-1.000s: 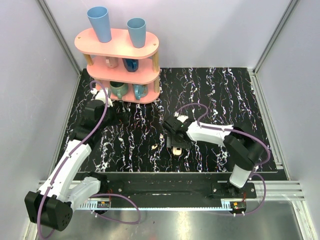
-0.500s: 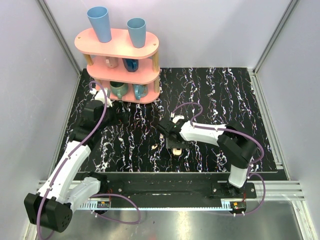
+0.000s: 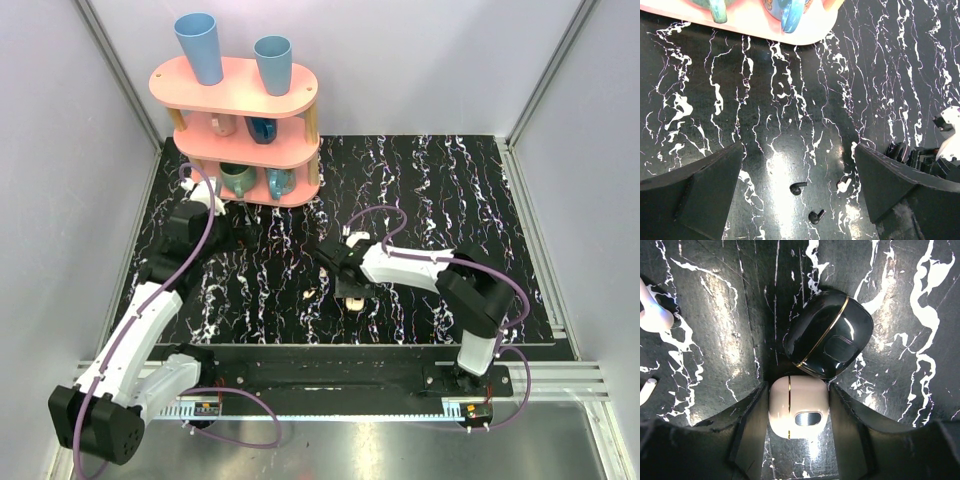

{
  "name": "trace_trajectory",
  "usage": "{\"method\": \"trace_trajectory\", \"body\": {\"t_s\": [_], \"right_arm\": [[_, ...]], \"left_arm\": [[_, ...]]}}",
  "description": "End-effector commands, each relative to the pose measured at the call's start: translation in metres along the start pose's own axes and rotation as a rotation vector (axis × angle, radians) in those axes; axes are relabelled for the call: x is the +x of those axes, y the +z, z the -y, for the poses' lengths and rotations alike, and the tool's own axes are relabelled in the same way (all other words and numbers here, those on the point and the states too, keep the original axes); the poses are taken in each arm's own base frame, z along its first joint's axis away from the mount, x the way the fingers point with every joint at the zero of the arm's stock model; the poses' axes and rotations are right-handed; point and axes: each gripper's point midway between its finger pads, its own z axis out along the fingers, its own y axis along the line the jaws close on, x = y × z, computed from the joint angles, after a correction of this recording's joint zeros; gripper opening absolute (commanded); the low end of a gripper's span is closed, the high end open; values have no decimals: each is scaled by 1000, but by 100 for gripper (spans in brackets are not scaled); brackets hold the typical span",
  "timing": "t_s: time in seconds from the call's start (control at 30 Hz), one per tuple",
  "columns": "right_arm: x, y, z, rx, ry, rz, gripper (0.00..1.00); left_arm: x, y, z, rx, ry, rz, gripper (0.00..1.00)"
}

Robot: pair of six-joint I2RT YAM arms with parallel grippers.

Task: Insert the wireless bluetooth earbuds into the charging case
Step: Pick up the charging case from the center of the board, then pass from the right arm to the left

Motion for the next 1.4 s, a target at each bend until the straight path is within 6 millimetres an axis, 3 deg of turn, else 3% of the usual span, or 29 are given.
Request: {"method": "trace_trajectory", "body": {"t_s": [0.0, 0.2, 0.37, 0.5, 0.6, 0.73, 0.8, 0.83, 0.87, 0.93, 1.03, 1.2, 1.37], "right_arm": [[0, -7, 8, 3, -7, 31, 39], [-42, -47, -20, -171, 29, 174, 35], [-93, -90, -41, -305, 91, 340, 34], [-147, -119, -57, -470, 184, 406, 35], [-186, -131, -54, -553, 274, 439, 34], [-219, -157, -55, -676, 364, 484, 36], [-235, -166, -52, -720, 433, 498, 37], [-238, -173, -51, -746, 449, 505, 36], [-240, -178, -52, -771, 473, 502, 37], [-242, -189, -55, -829, 500, 507, 36], [-238, -205, -55, -907, 548, 499, 35], [-230, -222, -55, -1018, 635, 469, 34], [-224, -233, -52, -1069, 673, 444, 35]], "left_arm": [[-6, -2, -1, -13, -13, 39, 99], [-16, -11, -14, -84, -29, 101, 99], [-23, -14, -7, -40, -31, 157, 99], [-31, -17, 3, 11, -50, 207, 99], [-36, -20, 29, 157, -87, 243, 99], [-34, -26, 79, 362, -104, 302, 99], [-34, -24, 87, 363, -106, 351, 99], [-34, -27, 107, 425, -92, 379, 99], [-29, -21, 105, 404, -100, 391, 99], [-25, -19, 127, 464, -74, 416, 99], [-21, -14, 144, 500, -56, 459, 99], [-13, 3, 152, 470, -32, 512, 99], [-24, -2, 169, 507, -36, 617, 99]]}}
